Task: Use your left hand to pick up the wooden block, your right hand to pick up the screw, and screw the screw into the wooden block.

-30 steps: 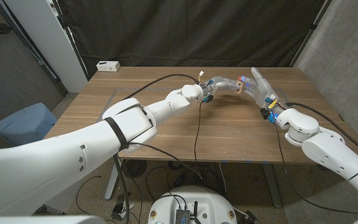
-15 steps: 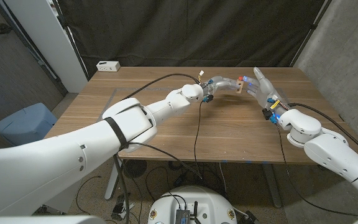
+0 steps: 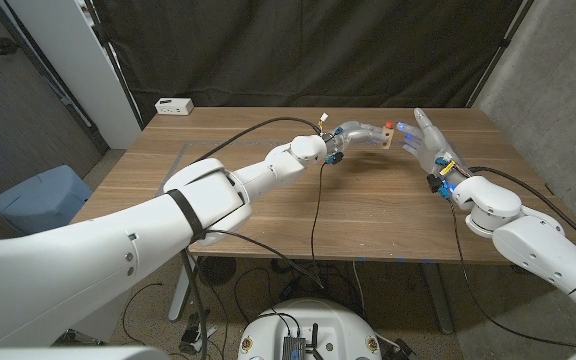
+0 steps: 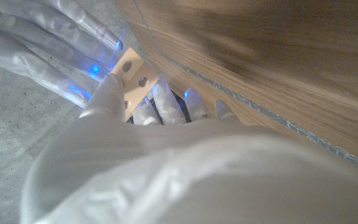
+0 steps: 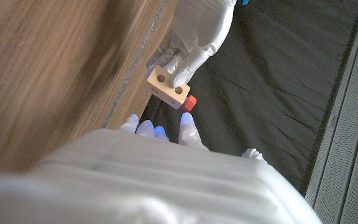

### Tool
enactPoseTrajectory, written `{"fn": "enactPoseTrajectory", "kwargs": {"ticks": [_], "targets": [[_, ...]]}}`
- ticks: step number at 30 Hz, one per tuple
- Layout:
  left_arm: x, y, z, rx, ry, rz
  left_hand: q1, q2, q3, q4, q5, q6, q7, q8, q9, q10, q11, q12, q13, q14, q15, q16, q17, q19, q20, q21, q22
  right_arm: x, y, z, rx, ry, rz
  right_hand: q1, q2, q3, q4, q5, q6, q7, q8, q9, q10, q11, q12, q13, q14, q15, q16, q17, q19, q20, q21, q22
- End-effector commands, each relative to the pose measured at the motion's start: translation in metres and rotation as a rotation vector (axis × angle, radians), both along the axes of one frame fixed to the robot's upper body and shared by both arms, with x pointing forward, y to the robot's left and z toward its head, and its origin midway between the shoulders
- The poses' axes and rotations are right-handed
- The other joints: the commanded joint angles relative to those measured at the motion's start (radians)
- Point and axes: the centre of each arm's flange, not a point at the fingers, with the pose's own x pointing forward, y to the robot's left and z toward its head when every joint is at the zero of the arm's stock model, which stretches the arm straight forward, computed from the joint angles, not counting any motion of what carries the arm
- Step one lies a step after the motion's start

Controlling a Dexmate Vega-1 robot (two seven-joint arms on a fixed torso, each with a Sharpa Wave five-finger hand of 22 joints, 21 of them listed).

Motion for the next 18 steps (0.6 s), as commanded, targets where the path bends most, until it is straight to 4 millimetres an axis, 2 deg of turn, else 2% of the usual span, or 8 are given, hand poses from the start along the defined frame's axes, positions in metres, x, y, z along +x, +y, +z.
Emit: {"fn": "enactPoseTrajectory", "kwargs": {"ticks": [1,16,18], "targets": [[-0.002,0.001,-0.002,0.001,-0.013,-0.022,0.004,0.011,0.019,0.013,0.004,0.026,-0.009,0.012,0.003,0.001,0.002,0.003,0.002,0.012,-0.068,0.001,0.002,0.01,0.002,0.001,0.004,0.007,-0.007,0.001,0.01,0.005,-0.006,0.001,0.007,0.002,0.008,0.004,-0.009,-0.007,-0.004,0.001,-0.155,-0.006,-0.002,0.002,-0.199,-0.004,0.004,0.003,0.0,0.003,0.004,0.001],[0.001,0.002,0.0,0.005,0.001,-0.003,0.005,0.01,0.019,0.013,0.004,0.026,-0.009,0.011,0.003,0.001,-0.001,0.003,0.002,0.011,-0.07,0.001,0.002,0.01,0.002,0.001,0.004,0.022,-0.004,0.006,0.016,0.004,0.007,-0.003,0.002,-0.002,0.011,0.004,-0.018,-0.018,-0.004,0.001,-0.163,-0.008,-0.003,0.002,-0.205,-0.003,0.003,0.005,-0.01,0.008,0.001,0.001],[0.001,0.002,0.0,0.006,0.002,0.001,0.005,0.01,0.019,0.012,0.005,0.026,-0.009,0.011,0.003,0.001,0.006,0.003,0.002,0.01,-0.069,0.001,0.002,0.01,0.001,0.001,0.004,0.025,-0.002,0.007,0.017,0.004,0.013,-0.004,0.001,-0.002,0.012,0.004,-0.017,-0.018,-0.003,0.001,-0.164,-0.008,-0.004,0.002,-0.206,-0.003,0.003,0.005,-0.011,0.008,0.001,0.001]]}}
